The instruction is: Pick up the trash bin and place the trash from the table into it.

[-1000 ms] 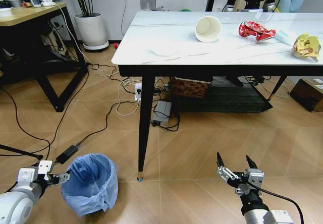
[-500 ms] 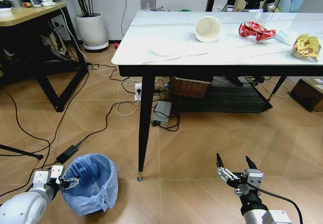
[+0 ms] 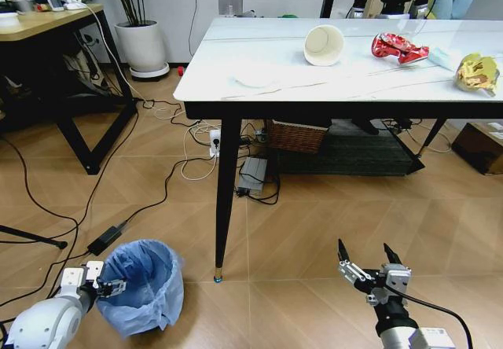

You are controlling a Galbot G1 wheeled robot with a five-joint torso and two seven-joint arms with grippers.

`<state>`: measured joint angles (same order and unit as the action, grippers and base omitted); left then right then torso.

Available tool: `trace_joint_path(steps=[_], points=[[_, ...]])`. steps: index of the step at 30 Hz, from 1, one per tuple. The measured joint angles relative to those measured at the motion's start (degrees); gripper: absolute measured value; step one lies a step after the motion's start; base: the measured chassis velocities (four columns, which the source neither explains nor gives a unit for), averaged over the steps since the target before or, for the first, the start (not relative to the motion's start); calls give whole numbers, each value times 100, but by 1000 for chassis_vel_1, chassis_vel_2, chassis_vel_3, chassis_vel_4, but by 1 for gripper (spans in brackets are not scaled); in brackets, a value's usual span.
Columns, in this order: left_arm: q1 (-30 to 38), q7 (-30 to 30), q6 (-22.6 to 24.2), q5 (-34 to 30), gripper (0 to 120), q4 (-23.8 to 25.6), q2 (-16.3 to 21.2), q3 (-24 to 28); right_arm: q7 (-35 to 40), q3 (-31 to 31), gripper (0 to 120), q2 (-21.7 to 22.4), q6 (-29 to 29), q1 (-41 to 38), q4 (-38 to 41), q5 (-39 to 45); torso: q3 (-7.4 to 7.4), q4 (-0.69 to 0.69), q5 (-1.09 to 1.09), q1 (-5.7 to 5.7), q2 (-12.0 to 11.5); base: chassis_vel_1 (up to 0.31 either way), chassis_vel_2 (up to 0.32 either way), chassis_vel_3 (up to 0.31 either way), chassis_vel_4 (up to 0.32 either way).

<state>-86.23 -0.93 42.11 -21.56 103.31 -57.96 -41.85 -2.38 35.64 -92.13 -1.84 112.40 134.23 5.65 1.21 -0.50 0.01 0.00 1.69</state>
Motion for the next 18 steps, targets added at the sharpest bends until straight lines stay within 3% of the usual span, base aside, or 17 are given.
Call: trace_joint_path(steps=[2,7,11,18], points=[[0,0,0,3,99,0,-10,5,2,0,100,0,0,0,2,0,0,0,0,0,0,0,0,0,0],[-14,73,-9,17,83,-1,-77,20,19,8,100,0,0,4,18,2,0,0,0,0,0,0,0,0,0],[-50,91,-14,9,63,85,-107,15,26,-3,100,0,-5,4,23,2,1,0,0,0,0,0,0,0,0],[-76,115,-18,-3,41,161,-133,-3,41,-8,100,0,-24,9,44,2,1,0,-1,0,0,0,0,0,0]])
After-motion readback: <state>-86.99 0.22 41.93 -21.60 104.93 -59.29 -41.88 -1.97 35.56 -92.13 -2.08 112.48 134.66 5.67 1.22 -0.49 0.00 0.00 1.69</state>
